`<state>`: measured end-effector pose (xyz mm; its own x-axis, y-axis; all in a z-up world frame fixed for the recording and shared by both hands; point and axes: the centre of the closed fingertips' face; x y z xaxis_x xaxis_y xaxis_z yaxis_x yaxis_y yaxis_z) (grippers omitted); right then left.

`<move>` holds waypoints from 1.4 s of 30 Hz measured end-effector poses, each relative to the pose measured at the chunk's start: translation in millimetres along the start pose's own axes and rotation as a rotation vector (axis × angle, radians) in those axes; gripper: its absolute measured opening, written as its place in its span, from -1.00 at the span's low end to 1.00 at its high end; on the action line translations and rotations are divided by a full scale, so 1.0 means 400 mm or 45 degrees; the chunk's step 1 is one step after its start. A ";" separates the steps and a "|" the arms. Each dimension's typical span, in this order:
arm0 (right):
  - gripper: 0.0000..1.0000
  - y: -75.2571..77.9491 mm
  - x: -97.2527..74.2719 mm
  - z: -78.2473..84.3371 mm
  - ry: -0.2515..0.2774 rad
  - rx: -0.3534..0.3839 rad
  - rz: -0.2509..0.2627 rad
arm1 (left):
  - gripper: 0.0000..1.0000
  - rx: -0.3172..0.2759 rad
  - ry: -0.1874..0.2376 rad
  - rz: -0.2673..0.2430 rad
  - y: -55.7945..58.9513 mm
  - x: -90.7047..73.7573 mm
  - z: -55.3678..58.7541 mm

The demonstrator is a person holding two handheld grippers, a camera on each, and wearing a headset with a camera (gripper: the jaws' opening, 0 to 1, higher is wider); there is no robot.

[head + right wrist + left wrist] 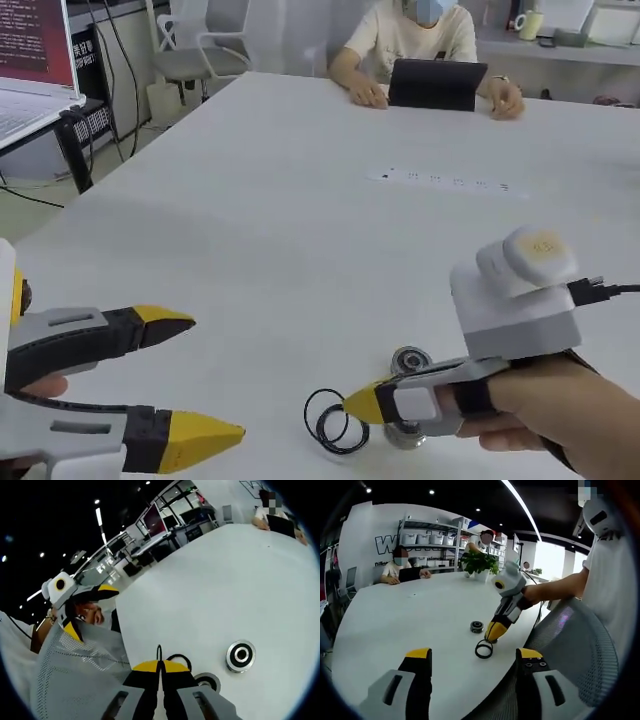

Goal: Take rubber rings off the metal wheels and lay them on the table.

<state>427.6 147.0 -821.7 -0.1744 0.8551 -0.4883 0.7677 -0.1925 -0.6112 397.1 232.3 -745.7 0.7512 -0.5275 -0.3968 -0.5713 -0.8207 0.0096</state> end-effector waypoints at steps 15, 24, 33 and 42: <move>-1.00 0.019 -0.012 0.016 -0.027 0.032 0.033 | 0.30 -0.020 0.009 -0.003 -0.002 -0.003 -0.002; -1.00 0.030 -0.015 0.026 -0.047 0.033 0.057 | 0.29 -0.020 0.010 -0.010 -0.004 -0.003 -0.003; -1.00 0.051 -0.018 0.030 -0.053 0.013 0.107 | 0.28 -0.022 0.008 -0.011 -0.005 -0.002 -0.002; -0.98 0.061 -0.017 0.028 -0.056 -0.015 0.140 | 0.27 -0.022 0.007 -0.011 -0.006 0.000 -0.002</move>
<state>440.5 131.1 -840.4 -0.1156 0.8072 -0.5789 0.7909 -0.2777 -0.5453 398.5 234.0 -744.9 0.7580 -0.5215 -0.3918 -0.5588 -0.8290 0.0223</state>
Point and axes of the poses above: the centre of the closed fingertips' face, and the gripper's own axes: x roughly forward along the fingers, y roughly to its right, z roughly out of its underside, and after that the axes turned 12 degrees about -z, right-handed
